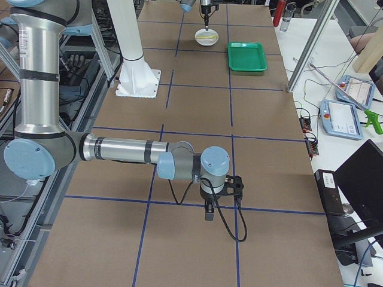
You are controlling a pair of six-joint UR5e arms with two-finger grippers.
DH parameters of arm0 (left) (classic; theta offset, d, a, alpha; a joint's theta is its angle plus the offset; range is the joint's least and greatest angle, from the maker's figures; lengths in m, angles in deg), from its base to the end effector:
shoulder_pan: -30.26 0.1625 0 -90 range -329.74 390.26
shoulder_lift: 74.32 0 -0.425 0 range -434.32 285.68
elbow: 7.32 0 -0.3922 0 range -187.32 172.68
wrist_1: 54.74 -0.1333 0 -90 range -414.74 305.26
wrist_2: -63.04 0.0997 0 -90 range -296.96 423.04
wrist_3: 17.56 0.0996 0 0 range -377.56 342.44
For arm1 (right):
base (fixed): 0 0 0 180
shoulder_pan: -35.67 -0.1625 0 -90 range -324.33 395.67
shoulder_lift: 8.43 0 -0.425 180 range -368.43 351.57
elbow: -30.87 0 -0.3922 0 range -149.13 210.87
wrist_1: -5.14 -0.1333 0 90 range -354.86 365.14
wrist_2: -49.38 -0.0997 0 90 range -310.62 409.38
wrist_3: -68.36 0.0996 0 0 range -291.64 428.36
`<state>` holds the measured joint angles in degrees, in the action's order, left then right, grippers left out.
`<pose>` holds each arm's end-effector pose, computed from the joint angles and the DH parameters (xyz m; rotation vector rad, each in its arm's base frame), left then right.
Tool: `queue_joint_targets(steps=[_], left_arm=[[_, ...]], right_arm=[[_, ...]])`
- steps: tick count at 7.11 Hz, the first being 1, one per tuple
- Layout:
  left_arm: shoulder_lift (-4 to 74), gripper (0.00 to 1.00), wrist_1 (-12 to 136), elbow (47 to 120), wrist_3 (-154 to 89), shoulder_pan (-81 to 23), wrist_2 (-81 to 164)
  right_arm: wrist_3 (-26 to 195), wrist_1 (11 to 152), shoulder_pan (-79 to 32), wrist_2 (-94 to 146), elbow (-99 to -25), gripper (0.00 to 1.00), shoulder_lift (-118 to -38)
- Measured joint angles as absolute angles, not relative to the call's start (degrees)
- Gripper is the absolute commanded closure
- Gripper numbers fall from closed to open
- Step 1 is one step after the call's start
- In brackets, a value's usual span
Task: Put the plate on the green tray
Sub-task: 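Carry the plate with spoons over the green tray with the left gripper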
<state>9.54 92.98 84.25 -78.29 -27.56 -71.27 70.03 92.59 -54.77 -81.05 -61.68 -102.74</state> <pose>0.1923 -0.4252 0.5793 0.0865 1.1243 -0.0860 0.0722 -0.4603 0.6728 0.0056 -0.7058 0.0304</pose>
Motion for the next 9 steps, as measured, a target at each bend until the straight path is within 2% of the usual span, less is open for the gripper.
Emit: queue_joint_targets(steps=[2,4,9], left_arm=[[18.83,1.0,92.39,82.01,-87.73,-27.32,-72.44],[32.07,1.0,91.92,71.94,-98.42,-27.33,-71.94],[43.42,1.0,84.44,58.9,-96.83,-28.48,-64.05]], right_arm=[[70.03,92.59,-54.77,-81.05,-61.68,0.0,-102.74],[70.03,92.59,-54.77,-81.05,-61.68,0.0,-102.74],[70.03,92.59,-54.77,-81.05,-61.68,0.0,-102.74]])
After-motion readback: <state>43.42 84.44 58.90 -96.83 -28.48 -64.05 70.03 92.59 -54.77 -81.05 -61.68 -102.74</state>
